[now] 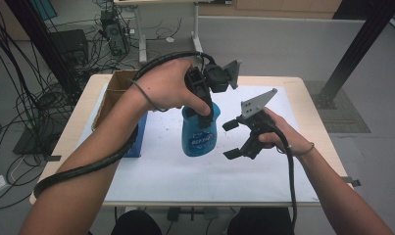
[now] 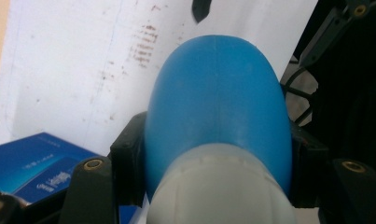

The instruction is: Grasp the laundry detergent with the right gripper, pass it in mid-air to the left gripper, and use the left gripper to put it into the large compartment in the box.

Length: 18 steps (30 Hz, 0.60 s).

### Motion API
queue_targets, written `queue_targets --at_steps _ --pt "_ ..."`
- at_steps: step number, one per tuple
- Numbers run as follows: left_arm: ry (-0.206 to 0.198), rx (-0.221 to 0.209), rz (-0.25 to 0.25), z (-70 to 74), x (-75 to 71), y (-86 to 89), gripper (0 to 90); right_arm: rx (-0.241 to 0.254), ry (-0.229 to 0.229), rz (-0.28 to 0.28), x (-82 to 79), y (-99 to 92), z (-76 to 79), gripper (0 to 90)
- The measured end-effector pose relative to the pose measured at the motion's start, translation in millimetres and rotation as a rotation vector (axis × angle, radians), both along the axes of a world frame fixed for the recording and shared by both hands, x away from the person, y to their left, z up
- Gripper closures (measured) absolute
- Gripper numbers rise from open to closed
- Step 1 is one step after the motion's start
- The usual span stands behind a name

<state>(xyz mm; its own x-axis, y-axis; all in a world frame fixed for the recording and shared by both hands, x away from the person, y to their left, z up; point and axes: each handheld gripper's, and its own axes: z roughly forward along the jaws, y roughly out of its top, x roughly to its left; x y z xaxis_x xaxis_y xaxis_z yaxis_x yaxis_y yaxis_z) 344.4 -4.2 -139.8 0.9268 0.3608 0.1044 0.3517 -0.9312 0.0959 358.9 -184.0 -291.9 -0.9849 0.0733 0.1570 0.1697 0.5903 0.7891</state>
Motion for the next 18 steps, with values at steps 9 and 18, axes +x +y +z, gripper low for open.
queue_targets --at_steps 9,18 --pt "-0.018 -0.011 0.065 12.8 4.4 13.7 37.9 -0.162 0.012 -0.039 4.9 -6.5 -5.4 2.8" --pt "-0.047 -0.009 0.168 29.7 10.9 34.0 37.9 -0.294 0.019 -0.059 8.4 -15.5 -2.5 3.4"
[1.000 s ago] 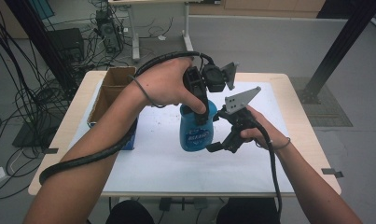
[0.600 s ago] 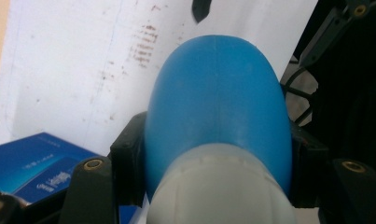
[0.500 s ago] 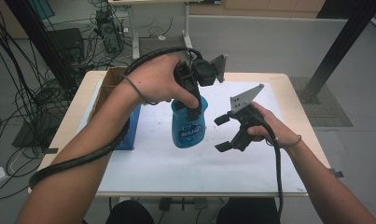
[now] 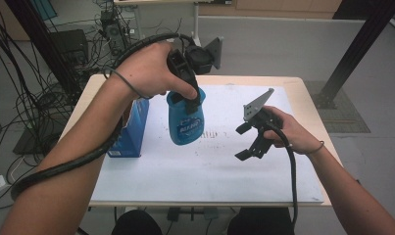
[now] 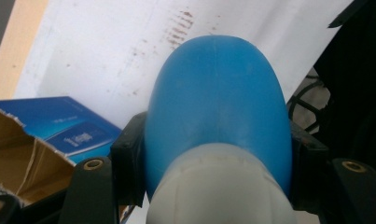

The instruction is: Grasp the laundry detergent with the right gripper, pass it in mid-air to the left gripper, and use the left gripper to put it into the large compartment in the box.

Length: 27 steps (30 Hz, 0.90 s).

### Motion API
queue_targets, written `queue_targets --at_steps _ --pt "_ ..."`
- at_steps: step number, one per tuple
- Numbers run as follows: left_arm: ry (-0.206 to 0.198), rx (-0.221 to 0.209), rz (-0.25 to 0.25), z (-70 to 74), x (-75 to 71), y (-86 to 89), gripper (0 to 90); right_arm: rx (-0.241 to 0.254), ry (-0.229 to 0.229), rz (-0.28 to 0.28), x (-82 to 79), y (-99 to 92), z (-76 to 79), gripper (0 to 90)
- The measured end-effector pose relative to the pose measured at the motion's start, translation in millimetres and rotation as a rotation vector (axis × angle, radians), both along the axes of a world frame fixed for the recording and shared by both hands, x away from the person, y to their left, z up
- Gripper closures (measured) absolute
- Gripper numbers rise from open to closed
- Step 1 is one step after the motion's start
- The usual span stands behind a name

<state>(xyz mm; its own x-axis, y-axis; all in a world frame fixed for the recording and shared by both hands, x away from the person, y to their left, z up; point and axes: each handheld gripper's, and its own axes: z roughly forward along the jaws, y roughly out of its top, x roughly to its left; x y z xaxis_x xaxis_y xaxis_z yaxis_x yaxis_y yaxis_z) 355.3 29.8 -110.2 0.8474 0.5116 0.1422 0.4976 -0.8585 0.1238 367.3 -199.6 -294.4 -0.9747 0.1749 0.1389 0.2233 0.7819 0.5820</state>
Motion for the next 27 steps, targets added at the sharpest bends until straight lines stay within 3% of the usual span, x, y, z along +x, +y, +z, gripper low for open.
queue_targets --at_steps 3,8,12,23,27 --pt "0.003 -0.006 0.036 5.3 4.5 10.4 37.9 -0.033 -0.002 -0.006 0.3 -2.5 1.8 3.4" --pt "0.003 -0.024 0.095 10.4 11.5 25.9 37.9 -0.128 0.007 -0.020 -0.8 -2.3 1.8 3.8" --pt "0.001 -0.040 0.159 15.9 18.1 41.4 38.0 -0.160 -0.002 -0.016 -0.7 -0.8 -0.6 4.1" --pt "-0.010 -0.059 0.317 26.3 32.9 77.6 37.9 -0.163 0.001 -0.004 -2.3 4.8 -5.4 4.2" --pt "-0.035 -0.053 0.361 29.2 36.3 88.0 37.9 -0.160 0.003 -0.004 -2.4 6.7 -6.6 4.2"
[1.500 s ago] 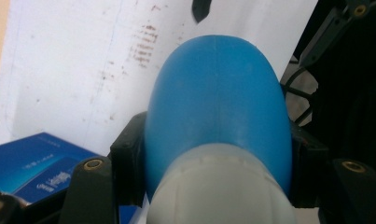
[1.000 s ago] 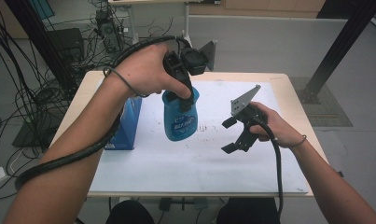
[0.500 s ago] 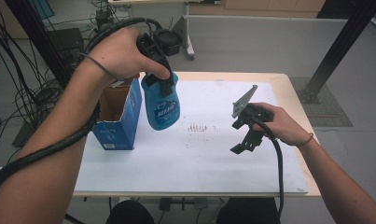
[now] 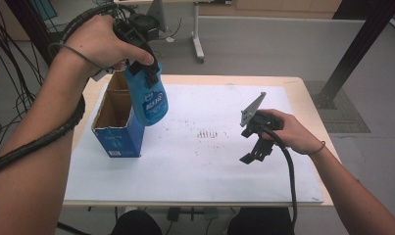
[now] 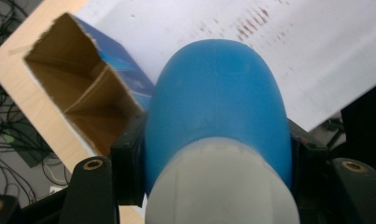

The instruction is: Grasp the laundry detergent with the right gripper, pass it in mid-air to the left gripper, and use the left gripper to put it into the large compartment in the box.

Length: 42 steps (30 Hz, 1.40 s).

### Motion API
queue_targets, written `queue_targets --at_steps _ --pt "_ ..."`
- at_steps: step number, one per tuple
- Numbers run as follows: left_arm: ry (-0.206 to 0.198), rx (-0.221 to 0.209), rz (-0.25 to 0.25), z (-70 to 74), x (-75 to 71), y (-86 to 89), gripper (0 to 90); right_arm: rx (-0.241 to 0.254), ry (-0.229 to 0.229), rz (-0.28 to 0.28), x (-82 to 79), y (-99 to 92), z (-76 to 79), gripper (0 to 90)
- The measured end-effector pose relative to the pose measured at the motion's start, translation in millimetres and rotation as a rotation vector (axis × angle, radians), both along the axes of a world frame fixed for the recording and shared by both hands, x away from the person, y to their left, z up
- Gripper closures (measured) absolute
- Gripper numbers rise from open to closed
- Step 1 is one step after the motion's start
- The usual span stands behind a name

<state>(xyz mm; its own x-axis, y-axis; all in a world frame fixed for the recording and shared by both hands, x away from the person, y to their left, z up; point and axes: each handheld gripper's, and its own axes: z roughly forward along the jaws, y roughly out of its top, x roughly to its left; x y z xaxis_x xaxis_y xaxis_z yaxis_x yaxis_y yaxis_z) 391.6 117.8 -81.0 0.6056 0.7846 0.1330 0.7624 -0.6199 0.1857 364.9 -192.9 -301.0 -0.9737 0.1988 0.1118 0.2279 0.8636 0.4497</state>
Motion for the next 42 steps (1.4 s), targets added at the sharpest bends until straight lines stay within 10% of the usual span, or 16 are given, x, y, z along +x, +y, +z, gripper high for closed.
queue_targets --at_steps 24,42 --pt "-0.021 -0.015 0.305 9.8 27.7 68.1 37.9 0.004 -0.005 0.000 0.6 2.5 -2.1 4.2" --pt "-0.040 -0.007 0.444 -19.9 42.3 90.7 37.9 -0.036 -0.008 -0.004 1.9 6.5 -6.9 4.2"
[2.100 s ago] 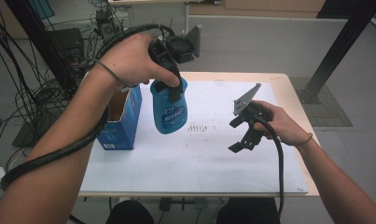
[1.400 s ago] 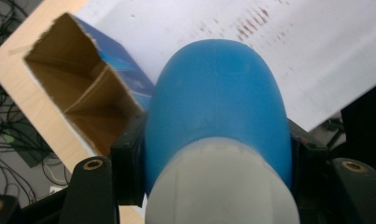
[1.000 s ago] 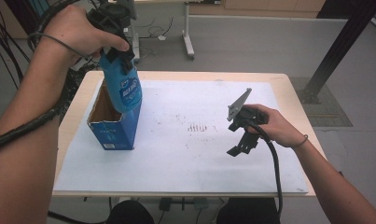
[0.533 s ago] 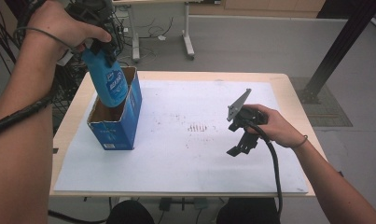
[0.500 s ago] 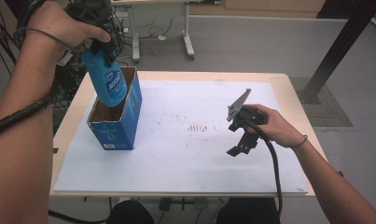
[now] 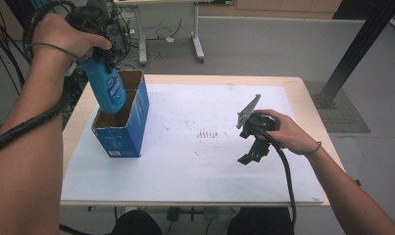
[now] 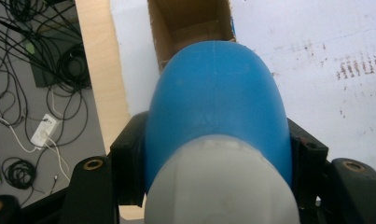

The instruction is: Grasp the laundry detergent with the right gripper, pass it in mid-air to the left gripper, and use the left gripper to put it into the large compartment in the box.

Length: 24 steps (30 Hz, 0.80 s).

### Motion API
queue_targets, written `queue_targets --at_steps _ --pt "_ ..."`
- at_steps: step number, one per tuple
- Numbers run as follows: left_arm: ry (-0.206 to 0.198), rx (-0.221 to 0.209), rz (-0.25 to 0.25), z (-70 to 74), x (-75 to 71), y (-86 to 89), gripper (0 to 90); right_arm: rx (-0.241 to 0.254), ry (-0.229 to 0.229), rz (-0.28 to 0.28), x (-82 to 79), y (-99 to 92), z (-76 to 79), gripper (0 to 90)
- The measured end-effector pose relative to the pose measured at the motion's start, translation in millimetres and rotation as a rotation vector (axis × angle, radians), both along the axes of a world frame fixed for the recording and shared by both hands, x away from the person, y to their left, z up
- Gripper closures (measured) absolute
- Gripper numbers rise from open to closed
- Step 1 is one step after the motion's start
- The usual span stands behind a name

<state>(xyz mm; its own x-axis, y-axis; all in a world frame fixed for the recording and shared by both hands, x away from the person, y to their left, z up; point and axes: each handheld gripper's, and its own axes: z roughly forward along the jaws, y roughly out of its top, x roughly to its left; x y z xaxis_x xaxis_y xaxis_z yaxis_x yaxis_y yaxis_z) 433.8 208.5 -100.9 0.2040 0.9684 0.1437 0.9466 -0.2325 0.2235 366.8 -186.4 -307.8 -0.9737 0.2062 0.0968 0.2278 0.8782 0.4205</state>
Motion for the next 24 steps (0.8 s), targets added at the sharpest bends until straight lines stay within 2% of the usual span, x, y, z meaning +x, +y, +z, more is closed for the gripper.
queue_targets --at_steps 16,24 --pt "0.037 -0.013 0.025 -44.1 7.9 6.8 37.9 -0.008 -0.008 -0.015 2.6 -0.7 -4.2 4.3" --pt "0.052 0.014 0.018 -59.5 10.0 5.1 37.9 -0.010 -0.008 -0.018 2.7 0.6 -3.9 4.3"
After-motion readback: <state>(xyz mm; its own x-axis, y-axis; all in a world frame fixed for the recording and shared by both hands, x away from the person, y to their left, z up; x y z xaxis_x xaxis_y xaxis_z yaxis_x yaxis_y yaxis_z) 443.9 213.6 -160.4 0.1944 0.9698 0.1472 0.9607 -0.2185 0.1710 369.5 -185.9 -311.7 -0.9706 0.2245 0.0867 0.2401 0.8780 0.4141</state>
